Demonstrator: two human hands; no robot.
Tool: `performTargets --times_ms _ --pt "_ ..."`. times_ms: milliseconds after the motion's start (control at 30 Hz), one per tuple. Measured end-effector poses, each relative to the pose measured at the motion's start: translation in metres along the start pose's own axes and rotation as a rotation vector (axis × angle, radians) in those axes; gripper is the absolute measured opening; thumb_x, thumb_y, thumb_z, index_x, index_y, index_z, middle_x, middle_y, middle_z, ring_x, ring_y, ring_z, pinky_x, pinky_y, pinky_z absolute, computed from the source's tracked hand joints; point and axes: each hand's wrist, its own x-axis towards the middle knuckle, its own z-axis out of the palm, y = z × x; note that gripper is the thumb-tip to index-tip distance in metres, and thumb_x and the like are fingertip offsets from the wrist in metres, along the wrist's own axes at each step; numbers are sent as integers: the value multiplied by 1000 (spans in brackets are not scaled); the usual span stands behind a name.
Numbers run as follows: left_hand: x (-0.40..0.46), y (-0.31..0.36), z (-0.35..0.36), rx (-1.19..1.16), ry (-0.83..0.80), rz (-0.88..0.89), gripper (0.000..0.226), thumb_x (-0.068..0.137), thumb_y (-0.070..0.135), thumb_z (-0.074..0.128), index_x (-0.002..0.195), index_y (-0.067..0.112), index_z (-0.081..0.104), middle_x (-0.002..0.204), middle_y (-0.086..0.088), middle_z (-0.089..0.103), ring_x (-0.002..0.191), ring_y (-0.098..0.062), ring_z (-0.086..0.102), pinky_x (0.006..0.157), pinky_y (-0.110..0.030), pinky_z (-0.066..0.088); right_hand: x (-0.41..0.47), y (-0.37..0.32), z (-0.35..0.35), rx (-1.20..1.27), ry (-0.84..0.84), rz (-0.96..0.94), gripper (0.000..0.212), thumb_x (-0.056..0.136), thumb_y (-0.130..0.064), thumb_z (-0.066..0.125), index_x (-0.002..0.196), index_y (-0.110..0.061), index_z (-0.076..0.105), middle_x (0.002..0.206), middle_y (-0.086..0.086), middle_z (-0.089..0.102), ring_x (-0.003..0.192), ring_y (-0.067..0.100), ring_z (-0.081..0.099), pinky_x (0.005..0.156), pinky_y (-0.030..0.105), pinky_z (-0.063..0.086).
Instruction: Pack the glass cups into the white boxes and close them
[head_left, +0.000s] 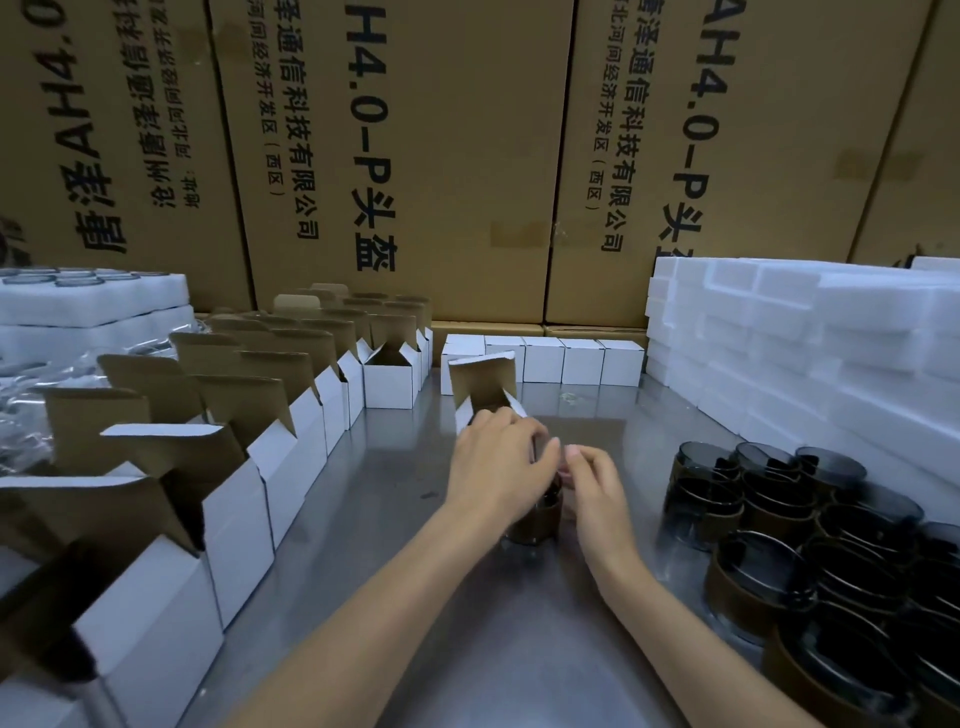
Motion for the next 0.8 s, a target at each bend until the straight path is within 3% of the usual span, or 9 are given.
performTargets --times_ms 100,167,267,367,467,567,667,733,800 --pt "-12 13 -1 1 -29 28 26 95 32 43 103 21 65 101 1 63 101 -21 49 85 -32 36 -2 -1 -3 -40 21 -47 21 97 -19 48 117 -23 53 121 -4 55 111 9 51 87 20 40" --pt "-19 19 -2 -53 -18 30 15 93 21 42 93 17 57 87 1 59 94 -23 49 75 -32 33 -5 -3 -3 -51 -19 -47 31 97 -19 46 128 -24 49 128 -7 52 119 7 48 97 25 38" --pt "-25 25 -5 -143 -13 11 6 89 12 42 88 18 41 77 0 46 84 -26 46 66 -33 23 -9 -6 -3 -46 -68 -51 32 98 -23 46 130 -25 49 126 -7 57 118 8 52 97 25 38" --pt "-26 24 -7 -187 -12 -1 8 91 11 41 91 17 35 83 -8 56 82 -31 49 63 -36 30 -10 -7 -3 -65 -78 -73 29 98 -32 48 127 -29 49 117 -12 59 109 2 54 87 17 38" --pt "-26 21 -13 -248 50 31 17 86 6 41 92 22 35 84 2 56 75 -25 50 60 -35 35 -10 -7 -2 -93 -99 -78 31 95 -43 49 125 -33 49 109 -21 58 105 0 55 83 15 39" --pt "-26 13 -15 -294 256 109 22 81 2 47 93 21 47 88 9 59 81 -16 54 65 -36 46 -10 -6 -1 -124 -116 -82 43 94 -43 51 132 -24 50 117 -12 60 112 4 54 91 21 40" --pt "-22 0 -11 -469 415 -45 28 82 12 62 103 27 50 102 16 50 97 -4 48 80 -26 47 -9 -6 -1 -135 -124 -69 40 95 -40 52 131 -23 52 120 -12 59 114 4 53 89 20 39" --pt "-19 -9 -7 -674 247 -278 49 84 26 69 128 27 46 125 15 44 122 -5 41 97 -24 38 -9 -6 -1 -121 -131 -48 37 95 -39 53 128 -24 55 120 -11 60 114 5 54 89 20 40" --pt "-19 -14 0 -859 41 -415 65 86 36 69 142 24 39 142 9 43 134 -12 38 101 -26 34 -9 -7 -1 -114 -133 -35 36 93 -40 56 125 -24 57 119 -9 61 112 4 54 84 16 41"
